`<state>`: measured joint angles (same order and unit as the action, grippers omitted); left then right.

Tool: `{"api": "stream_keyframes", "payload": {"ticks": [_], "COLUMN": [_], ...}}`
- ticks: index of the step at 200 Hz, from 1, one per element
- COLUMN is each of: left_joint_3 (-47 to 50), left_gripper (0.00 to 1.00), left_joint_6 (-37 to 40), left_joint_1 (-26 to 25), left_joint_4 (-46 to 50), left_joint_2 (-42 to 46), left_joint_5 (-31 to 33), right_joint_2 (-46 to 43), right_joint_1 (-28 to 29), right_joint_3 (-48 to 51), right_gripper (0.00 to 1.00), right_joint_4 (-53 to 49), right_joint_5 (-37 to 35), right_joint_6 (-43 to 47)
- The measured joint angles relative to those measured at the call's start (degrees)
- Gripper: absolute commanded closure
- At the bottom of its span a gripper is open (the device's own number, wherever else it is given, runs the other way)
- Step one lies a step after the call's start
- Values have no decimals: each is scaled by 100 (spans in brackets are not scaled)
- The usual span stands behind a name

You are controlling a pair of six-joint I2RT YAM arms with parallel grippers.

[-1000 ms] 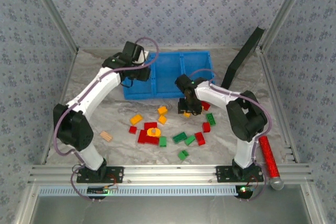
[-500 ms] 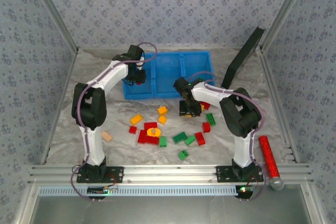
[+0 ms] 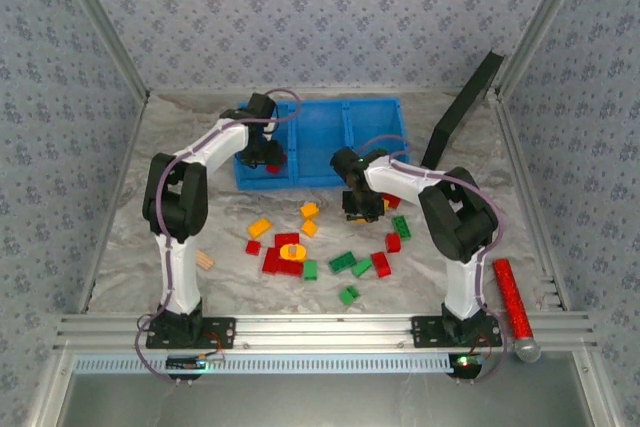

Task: Sort the legos into containers by color
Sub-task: Pick up the lego from the center of the table, then place the lego in the container.

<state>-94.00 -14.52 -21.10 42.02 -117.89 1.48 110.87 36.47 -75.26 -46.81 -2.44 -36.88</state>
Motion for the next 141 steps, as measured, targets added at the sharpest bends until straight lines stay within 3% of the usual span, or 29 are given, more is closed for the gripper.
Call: {"api": "stream_keyframes", "payload": {"ticks": [37, 80, 103, 141], "left_joint_3": [442, 535, 741, 1908], "left_gripper": [38, 33, 32, 32], "left_joint_6": [-13, -15, -116, -470], "left_joint_1": [0, -26, -81, -317], "left_joint_4": [-17, 42, 22, 85], "left_joint_2": [170, 1132, 1749, 2761], "left_joint_5": [-105, -234, -369, -568], "right_joint_2": [-256, -579, -374, 376], "right_joint_1": [223, 341, 343, 306], "right_joint_3": [-256, -1261, -1897, -2750], "right_gripper": [73, 76, 77, 78], "right_joint_4": [-669, -1058, -1110, -975], "right_joint_5": [-149, -306, -367, -437], "right_joint_6": [177, 413, 621, 957]}}
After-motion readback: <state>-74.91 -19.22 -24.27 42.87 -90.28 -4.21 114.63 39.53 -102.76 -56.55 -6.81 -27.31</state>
